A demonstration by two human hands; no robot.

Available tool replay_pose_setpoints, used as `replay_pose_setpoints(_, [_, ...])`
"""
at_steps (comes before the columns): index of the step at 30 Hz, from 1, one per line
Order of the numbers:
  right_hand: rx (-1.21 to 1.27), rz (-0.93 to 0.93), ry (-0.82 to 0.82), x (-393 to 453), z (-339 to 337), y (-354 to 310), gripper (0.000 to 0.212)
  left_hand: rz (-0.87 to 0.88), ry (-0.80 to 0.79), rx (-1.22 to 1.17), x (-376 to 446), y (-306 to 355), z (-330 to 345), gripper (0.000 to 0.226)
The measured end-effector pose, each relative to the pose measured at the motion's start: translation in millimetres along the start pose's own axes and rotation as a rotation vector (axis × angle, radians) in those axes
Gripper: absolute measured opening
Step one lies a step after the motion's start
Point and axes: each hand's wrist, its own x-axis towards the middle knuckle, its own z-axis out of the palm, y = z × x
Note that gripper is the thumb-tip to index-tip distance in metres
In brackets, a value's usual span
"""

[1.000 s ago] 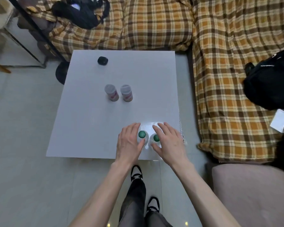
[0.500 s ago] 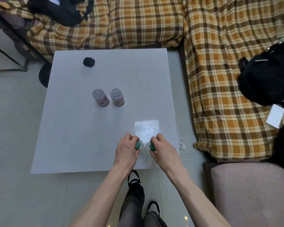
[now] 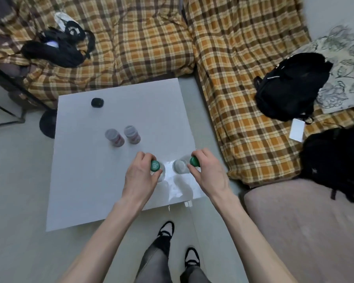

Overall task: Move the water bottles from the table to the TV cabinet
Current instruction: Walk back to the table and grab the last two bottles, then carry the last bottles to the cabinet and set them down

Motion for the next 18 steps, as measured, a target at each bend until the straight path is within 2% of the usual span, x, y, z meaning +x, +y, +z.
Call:
replay_pose_setpoints(7, [-0.075,0.153,0.227,-47.5,-65.5,6.0,0.025,0.302,-0.052,0.062,5.8,68.3,-26.4,0.021])
replay_pose_setpoints(13, [-0.095,0.370,0.456,-109.2,-113.5,31.5,0.026,0.598,-0.193,0.044,3.8,128.6,-0.4,0.025])
replay_pose_setpoints(18, [-0.162,0.570,0.669,-188.0,-152.6,51.3,0.026,0.864,-0.347,-0.069,-19.3,196.2,33.8,0.025])
